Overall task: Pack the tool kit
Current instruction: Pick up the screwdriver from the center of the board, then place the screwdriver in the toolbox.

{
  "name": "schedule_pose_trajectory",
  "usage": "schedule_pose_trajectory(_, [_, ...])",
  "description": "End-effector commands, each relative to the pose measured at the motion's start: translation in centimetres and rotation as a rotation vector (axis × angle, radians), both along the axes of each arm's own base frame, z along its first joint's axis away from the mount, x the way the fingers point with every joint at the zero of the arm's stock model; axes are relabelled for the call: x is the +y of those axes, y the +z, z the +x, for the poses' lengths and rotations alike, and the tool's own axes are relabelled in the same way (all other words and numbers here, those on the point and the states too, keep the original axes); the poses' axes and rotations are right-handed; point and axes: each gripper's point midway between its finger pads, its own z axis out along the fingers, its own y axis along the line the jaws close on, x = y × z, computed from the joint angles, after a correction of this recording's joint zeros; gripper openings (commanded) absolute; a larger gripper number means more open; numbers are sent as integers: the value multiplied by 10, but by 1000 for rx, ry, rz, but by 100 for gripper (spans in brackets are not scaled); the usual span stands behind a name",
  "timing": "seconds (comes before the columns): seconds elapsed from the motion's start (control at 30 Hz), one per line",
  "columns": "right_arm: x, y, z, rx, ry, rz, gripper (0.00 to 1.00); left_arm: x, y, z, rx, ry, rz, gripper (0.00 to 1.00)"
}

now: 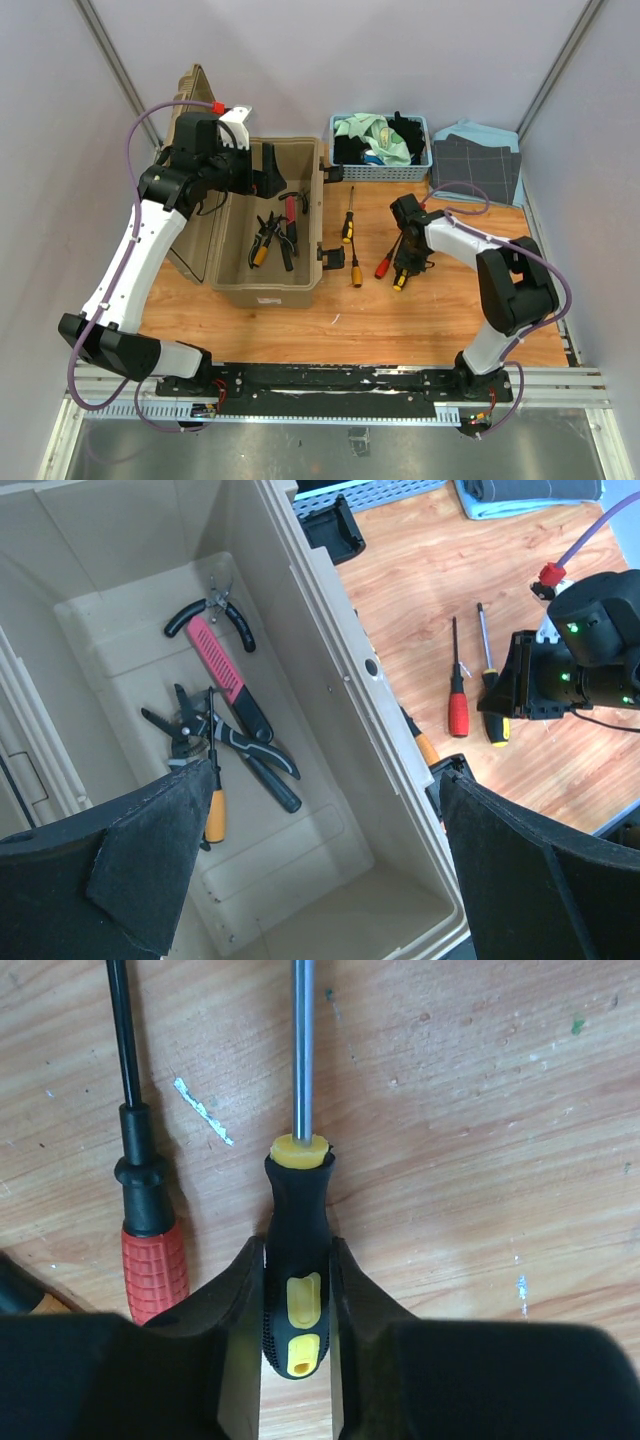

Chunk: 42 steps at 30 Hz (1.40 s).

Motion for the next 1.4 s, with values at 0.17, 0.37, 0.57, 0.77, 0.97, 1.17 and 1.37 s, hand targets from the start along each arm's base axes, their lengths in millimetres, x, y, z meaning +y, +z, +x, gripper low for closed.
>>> schedule_pose_trajectory(0.17, [-8,21,-2,-35,-17,19,1,-1,22,-1,-65,-7,-11,99])
schedule_pose_trajectory(0.37, [-17,132,42,-268,55,-49,1,4,31,4,-104,17,6,99])
schedule_pose_trajectory(0.57, [21,240,97,-490,160,23,1,14,54,11,-184,64,25,99])
schedule_pose_trajectory(0.77, [121,281,113,-584,373,197,1,26,78,14,-268,113,55,99])
schedule_pose_trajectory(0.97, [219,309,99,-659,548,375,1,32,75,10,-264,138,51,99])
schedule_pose_trajectory(1.17, [280,281,78,-595,658,432,1,36,87,11,-281,171,18,99])
schedule_pose_trajectory(1.37, [329,221,72,-511,728,406,1,34,93,10,-289,160,-3,99])
